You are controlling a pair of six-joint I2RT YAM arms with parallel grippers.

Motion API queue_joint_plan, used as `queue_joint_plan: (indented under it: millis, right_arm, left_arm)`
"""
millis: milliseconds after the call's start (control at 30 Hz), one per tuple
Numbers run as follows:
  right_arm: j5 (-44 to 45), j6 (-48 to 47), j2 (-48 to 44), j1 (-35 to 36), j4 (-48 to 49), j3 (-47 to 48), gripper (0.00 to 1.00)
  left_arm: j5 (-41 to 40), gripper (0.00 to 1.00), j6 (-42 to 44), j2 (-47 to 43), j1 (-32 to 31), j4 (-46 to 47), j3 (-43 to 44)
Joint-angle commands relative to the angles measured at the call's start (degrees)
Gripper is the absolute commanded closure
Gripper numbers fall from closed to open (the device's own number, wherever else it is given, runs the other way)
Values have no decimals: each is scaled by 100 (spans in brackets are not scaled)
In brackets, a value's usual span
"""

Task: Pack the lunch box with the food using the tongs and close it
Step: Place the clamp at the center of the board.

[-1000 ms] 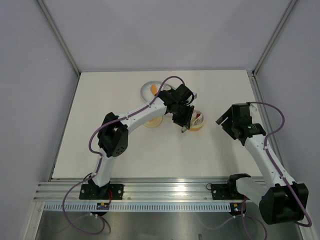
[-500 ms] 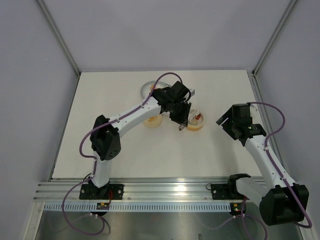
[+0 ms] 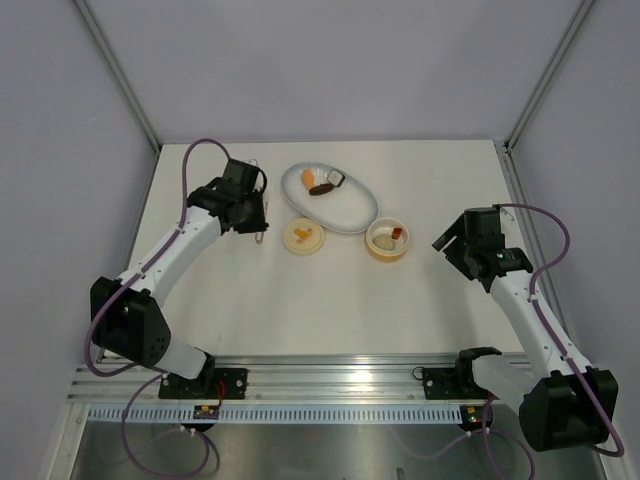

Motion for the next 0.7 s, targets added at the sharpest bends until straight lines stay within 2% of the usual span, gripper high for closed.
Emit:
queue_joint_plan:
  millis: [0,167,267,300,333,400,433,533,567,600,633,667]
  right_arm:
    - [-22,-105,-12,-15,160,41,24]
    - [-31,-167,-47,-15,81,93,24]
    - [13,-185,-117,-15,64,41,24]
    - [4,-176,-117,-15,72,23,24]
    - [-13,-185,-135,-15,81,-3,24]
    - [-40,-176,-135,-15,81,-38,24]
    - [-49,-176,-135,-15,90,-82,24]
    - [-75,-158,-135,-15,151,-144,24]
    - [-84,-167,-135,-15,178,-144,24]
    - [-110,-167,-126,-6,178,-144,24]
    - [-119,-158,-117,-15,178,-126,24]
    - [-119,-158,-126,-15,187,-118,24]
  left_arm:
    - [-478,96,-170,-73,571,465,-555]
    - [-312,91,-320,287,1230,589,-794]
    - [-310,86,-434,559,1354,562,-724]
    - [-311,81,-451,638,1372,527,-697]
    - [-302,58,-469,752,1381,483,-688]
    - [-223,49,-460,771,1381,527,-749]
    - [-179,38,-452,710,1381,579,-784]
    - [-196,20,-408,517,1372,519,-794]
    - [-370,19,-381,464,1328,483,-750]
    - [-590,18,-346,429,1258,396,-689]
    - [-888,11,-259,402,1145,186,-497]
    - [-1500,10,-180,393,795,88,-364]
